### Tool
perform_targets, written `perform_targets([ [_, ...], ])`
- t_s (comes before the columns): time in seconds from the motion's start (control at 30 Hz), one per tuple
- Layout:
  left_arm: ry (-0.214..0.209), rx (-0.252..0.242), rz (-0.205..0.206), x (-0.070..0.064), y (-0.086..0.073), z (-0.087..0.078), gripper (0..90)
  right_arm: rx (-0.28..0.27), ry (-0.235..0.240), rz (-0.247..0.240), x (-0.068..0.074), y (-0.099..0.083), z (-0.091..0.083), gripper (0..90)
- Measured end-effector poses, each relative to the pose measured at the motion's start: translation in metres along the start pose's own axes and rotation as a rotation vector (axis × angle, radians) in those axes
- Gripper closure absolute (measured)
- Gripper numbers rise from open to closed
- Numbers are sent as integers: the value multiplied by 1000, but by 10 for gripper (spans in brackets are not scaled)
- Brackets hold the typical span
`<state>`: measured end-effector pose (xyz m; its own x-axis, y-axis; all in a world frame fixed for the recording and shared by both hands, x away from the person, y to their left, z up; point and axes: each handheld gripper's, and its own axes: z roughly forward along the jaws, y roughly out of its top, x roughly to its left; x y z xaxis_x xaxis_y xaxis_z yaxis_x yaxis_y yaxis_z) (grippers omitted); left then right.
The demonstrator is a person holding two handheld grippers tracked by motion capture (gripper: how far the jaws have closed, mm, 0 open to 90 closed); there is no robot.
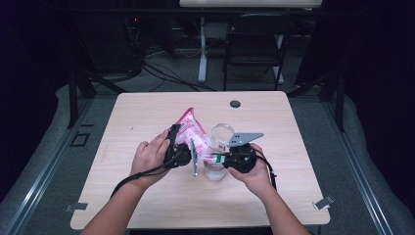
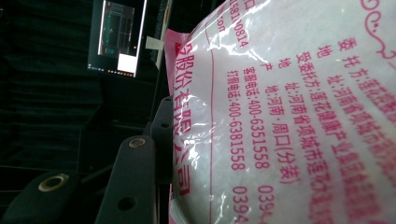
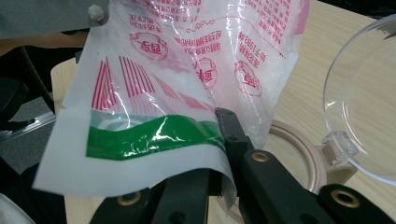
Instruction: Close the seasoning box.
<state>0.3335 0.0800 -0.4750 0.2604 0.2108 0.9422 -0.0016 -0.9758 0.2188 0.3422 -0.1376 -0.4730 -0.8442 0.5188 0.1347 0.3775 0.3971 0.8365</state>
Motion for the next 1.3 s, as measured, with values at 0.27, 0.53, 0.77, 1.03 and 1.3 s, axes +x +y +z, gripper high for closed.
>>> perform_targets([
  [0.27,6,1,5,1,-1,0,610,8,2,-4,1,-1,2,900],
  [0.53,12,-3,10,1,0,-1,613,12,3,-3,0,-1,2,900],
  [0.77,16,-1,22,1,0,-1,616,15,7,-1,-1,-2,3,900],
  [1.03,33,-11,27,1,0,-2,620,13,5,2,-2,-2,3,900],
  [1.3,40,-15,30,0,2,-3,627,-1,-12,11,-2,-3,2,900],
])
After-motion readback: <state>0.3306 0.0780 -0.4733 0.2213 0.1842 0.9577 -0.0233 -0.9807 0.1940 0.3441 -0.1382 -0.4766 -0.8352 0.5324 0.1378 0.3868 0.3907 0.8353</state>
